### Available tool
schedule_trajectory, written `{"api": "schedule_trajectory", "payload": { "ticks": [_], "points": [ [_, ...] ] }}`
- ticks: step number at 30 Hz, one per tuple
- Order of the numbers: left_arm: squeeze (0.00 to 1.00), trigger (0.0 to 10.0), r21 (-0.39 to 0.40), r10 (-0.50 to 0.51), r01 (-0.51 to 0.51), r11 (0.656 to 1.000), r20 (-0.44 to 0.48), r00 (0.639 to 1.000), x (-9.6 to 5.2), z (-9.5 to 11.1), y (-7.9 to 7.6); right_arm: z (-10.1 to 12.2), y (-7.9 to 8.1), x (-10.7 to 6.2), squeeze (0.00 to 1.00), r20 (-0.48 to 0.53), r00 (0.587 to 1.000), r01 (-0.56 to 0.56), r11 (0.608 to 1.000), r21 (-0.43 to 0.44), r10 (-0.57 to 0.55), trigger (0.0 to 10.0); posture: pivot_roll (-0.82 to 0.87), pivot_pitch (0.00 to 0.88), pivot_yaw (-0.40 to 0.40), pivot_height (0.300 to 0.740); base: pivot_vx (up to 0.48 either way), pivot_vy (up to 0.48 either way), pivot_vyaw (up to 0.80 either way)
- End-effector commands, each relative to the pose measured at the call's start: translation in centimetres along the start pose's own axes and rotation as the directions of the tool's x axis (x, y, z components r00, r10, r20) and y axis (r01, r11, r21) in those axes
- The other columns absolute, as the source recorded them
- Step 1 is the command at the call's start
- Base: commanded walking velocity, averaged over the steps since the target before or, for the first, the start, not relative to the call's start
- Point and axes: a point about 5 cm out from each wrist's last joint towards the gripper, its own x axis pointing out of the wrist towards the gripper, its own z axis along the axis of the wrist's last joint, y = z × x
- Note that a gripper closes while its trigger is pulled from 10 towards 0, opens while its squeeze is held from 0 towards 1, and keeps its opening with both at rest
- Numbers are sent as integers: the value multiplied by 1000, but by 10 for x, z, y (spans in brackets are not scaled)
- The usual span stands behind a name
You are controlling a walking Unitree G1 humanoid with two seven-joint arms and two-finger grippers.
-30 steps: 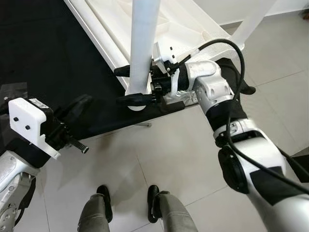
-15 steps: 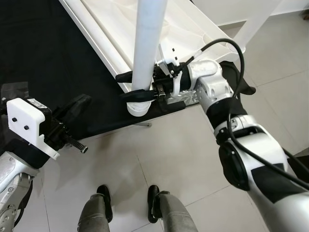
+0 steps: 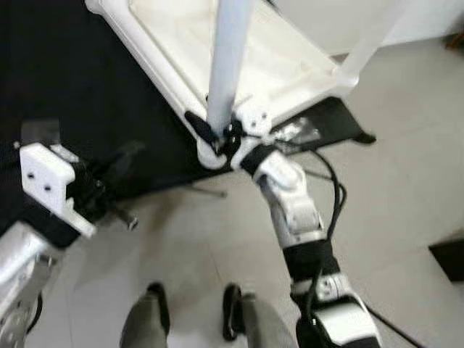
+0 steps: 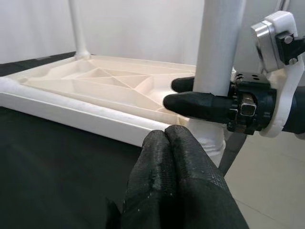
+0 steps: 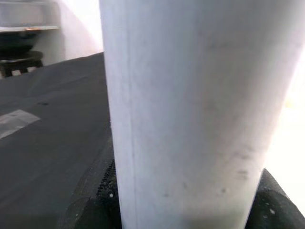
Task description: Building children table
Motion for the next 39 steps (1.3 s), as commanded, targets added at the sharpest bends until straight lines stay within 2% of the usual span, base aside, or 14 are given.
{"api": "schedule_trajectory", "payload": {
  "ticks": [1, 5, 6, 8, 9, 11, 13, 14, 20, 23, 24, 28, 38, 39],
  "points": [
    [0, 10000, -6, -10, 10, 1000, 3, 1000, -1, -2, -2, -45, 18, -14, 0, -182, 983, 22, 997, 79, -7, 0, 67, 325, -134, 740, 0, 0, 0],
    [0, 10000, -6, -17, 17, 1000, 6, 1000, 1, -2, -2, -38, 15, -8, 0, -178, 984, 35, 998, 55, -25, 0, 73, 322, -131, 740, 0, 0, 0],
    [0, 10000, -1, -14, 15, 1000, 7, 1000, 1, -1, -2, -33, 10, -5, 0, -181, 982, 68, 997, 39, -60, 3294, 77, 324, -133, 740, 0, 0, 0],
    [0, 10000, 1, -13, 13, 1000, 8, 1000, 1, 0, -1, -31, 7, -4, 0, -183, 981, 79, 996, 34, -71, 3294, 77, 324, -133, 740, 0, 0, 0],
    [0, 10000, 2, -11, 11, 1000, 9, 1000, 1, 0, -1, -30, 6, -3, 0, -184, 980, 83, 996, 32, -76, 10000, 75, 326, -134, 740, 0, 0, 0],
    [0, 10000, 3, -11, 11, 1000, 9, 1000, 1, 1, -1, -29, 7, -4, 0, -189, 978, 96, 995, 29, -89, 10000, 75, 326, -134, 740, 0, 0, 0],
    [0, 10000, 3, -11, 11, 1000, 8, 1000, 1, 0, -2, -25, 3, -3, 286, -179, 981, 90, 995, 38, -81, 10000, 77, 331, -139, 740, 0, 0, 0],
    [0, 10000, 3, -12, 11, 1000, 8, 1000, 1, 0, -2, -21, -2, -2, 1000, -166, 984, 73, 996, 49, -64, 10000, 76, 334, -142, 740, 0, 0, 0],
    [0, 10000, 6, -6, 6, 1000, 11, 1000, 0, 0, -2, 6, -16, 12, 1000, -53, 979, -193, 980, 52, 196, 10000, 80, 337, -152, 740, 0, 0, 0],
    [0, 10000, 7, -8, 8, 1000, 14, 1000, 1, 1, -3, 26, -15, 12, 965, -30, 886, -463, 886, -19, 463, 10000, 90, 340, -159, 740, 0, 0, 0],
    [0, 10000, 7, -9, 9, 1000, 16, 1000, 1, 2, -4, 33, -15, 12, 27, -39, 834, -551, 833, -50, 550, 10000, 91, 340, -159, 740, 0, 0, 0],
    [0, 10000, 12, -10, 10, 1000, 19, 1000, 1, 4, -5, 47, -21, 16, 0, -80, 671, -741, 669, -62, 737, 10000, 106, 345, -173, 740, 0, 0, 0],
    [0, 10000, 33, -26, 25, 999, 10, 1000, -2, 9, -5, 61, -29, 24, 0, -98, 505, -863, 506, -19, 858, 9765, 169, 373, -173, 740, 0, 0, 0],
    [0, 10000, 35, -32, 32, 999, 4, 999, -3, 8, -6, 62, -31, 25, 0, -103, 490, -871, 491, -10, 866, 7765, 177, 377, -177, 740, 0, 0, 0]
  ]
}}
